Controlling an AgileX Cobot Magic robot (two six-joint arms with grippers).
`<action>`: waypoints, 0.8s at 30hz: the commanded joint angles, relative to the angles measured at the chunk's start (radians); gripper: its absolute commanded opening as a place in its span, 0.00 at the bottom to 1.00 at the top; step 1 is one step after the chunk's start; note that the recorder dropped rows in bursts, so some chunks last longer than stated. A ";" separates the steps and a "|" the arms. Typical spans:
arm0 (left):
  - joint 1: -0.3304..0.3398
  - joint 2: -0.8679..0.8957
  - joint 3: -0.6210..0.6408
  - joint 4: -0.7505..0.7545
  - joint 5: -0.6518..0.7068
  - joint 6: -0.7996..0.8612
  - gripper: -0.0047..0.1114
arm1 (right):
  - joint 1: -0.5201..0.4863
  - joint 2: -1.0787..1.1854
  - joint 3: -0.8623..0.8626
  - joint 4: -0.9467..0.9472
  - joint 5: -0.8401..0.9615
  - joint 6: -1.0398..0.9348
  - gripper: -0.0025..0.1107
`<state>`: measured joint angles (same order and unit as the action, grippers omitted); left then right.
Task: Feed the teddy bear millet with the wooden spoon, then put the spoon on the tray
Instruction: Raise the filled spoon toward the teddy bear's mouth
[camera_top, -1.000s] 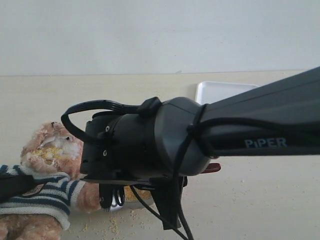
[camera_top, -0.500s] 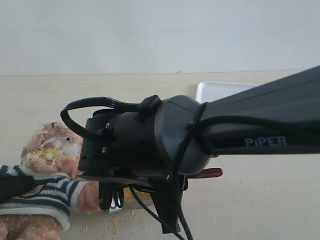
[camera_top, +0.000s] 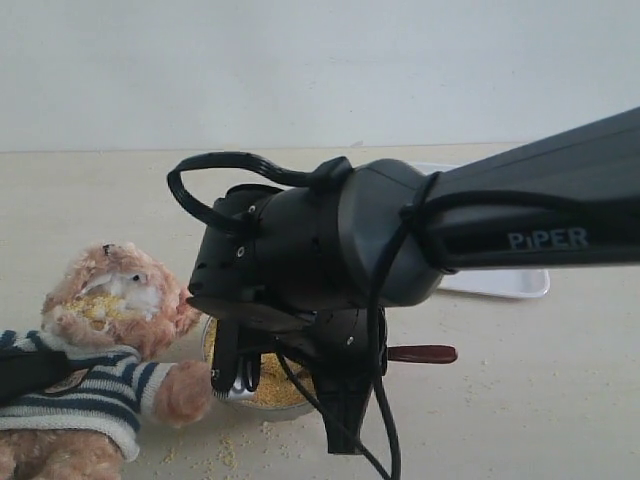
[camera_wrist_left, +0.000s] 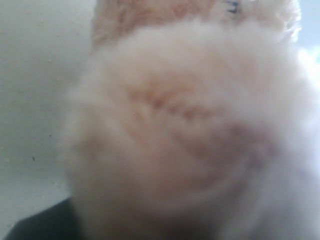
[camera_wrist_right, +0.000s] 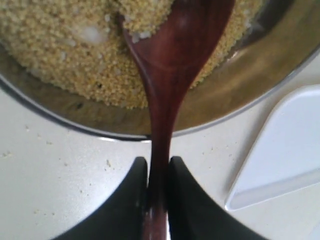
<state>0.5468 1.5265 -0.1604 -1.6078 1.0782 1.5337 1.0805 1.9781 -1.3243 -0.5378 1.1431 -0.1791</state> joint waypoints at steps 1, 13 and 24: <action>0.002 -0.002 0.004 -0.007 0.017 0.020 0.08 | -0.005 -0.024 -0.016 0.007 -0.007 -0.004 0.02; 0.002 -0.002 0.004 -0.007 0.017 0.027 0.08 | -0.007 -0.038 -0.157 0.080 0.078 -0.108 0.02; 0.002 -0.002 0.004 -0.004 0.017 0.027 0.08 | -0.046 -0.051 -0.165 0.214 0.078 -0.204 0.02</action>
<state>0.5468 1.5265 -0.1604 -1.6078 1.0766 1.5542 1.0434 1.9418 -1.4830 -0.3344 1.2142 -0.3664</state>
